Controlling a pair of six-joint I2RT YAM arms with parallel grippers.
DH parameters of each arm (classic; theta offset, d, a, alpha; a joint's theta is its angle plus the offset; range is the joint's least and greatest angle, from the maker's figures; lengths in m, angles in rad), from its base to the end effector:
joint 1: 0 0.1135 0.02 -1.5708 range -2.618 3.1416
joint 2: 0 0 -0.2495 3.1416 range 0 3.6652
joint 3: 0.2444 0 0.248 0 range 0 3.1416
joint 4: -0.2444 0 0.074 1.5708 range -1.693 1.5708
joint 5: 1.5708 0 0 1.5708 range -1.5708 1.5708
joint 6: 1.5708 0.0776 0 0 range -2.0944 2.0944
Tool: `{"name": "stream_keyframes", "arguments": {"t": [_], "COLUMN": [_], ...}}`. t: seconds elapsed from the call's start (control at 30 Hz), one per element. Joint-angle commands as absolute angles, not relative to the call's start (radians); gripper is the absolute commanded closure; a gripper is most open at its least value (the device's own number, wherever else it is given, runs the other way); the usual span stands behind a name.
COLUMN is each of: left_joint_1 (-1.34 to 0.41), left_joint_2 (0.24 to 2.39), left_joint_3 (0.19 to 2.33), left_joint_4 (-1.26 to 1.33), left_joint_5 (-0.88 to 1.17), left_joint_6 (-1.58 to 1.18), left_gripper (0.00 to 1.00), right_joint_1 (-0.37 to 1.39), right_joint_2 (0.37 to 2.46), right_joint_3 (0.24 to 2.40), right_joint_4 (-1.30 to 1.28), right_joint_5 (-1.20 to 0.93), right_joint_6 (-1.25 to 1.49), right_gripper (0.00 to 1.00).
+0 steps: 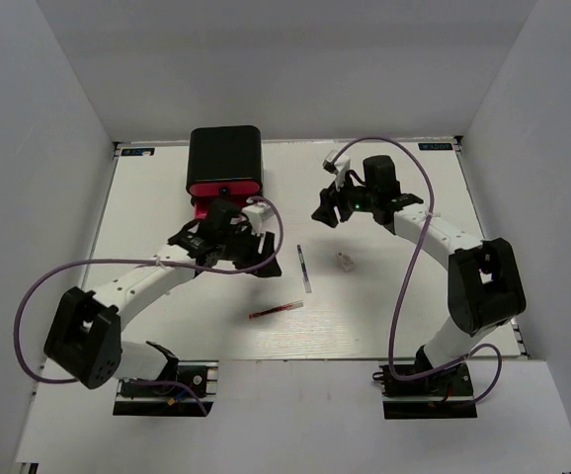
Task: Sort the stationery into containers
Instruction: Grab a piece of stationery with the left arm
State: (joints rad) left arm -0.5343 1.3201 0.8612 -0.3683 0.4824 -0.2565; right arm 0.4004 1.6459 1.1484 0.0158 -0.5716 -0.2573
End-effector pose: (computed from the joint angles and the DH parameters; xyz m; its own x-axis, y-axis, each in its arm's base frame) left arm 0.2373 -0.1823 0.1973 -0.7957 0.2097 -0.5682 0.5371 0.6779 -0.5020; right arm 0.3541 0.1954 0.2357 -0.2168 -0.3242 -0.9208 -0.8526 0.5224 0.0169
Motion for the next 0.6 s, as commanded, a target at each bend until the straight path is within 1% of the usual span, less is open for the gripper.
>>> {"name": "stream_keyframes", "arguments": {"t": [0.0, 0.03, 0.1, 0.17, 0.23, 0.43, 0.57], "left_joint_1": [-0.629, -0.679, -0.725, -0.793, -0.853, -0.957, -0.989], "left_joint_2": [1.376, 1.415, 1.448, 1.480, 1.492, 1.538, 1.560], "left_joint_3": [0.934, 0.934, 0.957, 0.957, 0.957, 0.948, 0.939], "left_joint_4": [-0.462, -0.483, -0.495, -0.495, -0.495, -0.485, -0.466], "left_joint_5": [0.391, 0.361, 0.325, 0.269, 0.200, 0.011, -0.092], "left_joint_6": [-0.181, -0.172, -0.172, -0.172, -0.172, -0.181, -0.190], "left_gripper": [0.32, 0.30, 0.30, 0.27, 0.27, 0.27, 0.29], "right_joint_1": [0.373, 0.367, 0.354, 0.336, 0.318, 0.284, 0.269], "right_joint_2": [1.571, 1.568, 1.563, 1.557, 1.549, 1.531, 1.520], "right_joint_3": [1.117, 1.111, 1.103, 1.094, 1.089, 1.057, 1.045], "right_joint_4": [0.002, 0.002, -0.044, -0.048, -0.051, -0.052, -0.052], "right_joint_5": [-0.551, -0.551, -0.551, -0.549, -0.552, -0.569, -0.586], "right_joint_6": [-0.229, -0.224, -0.219, -0.207, -0.201, -0.195, -0.190], "right_gripper": [0.38, 0.38, 0.36, 0.36, 0.36, 0.36, 0.36]}}
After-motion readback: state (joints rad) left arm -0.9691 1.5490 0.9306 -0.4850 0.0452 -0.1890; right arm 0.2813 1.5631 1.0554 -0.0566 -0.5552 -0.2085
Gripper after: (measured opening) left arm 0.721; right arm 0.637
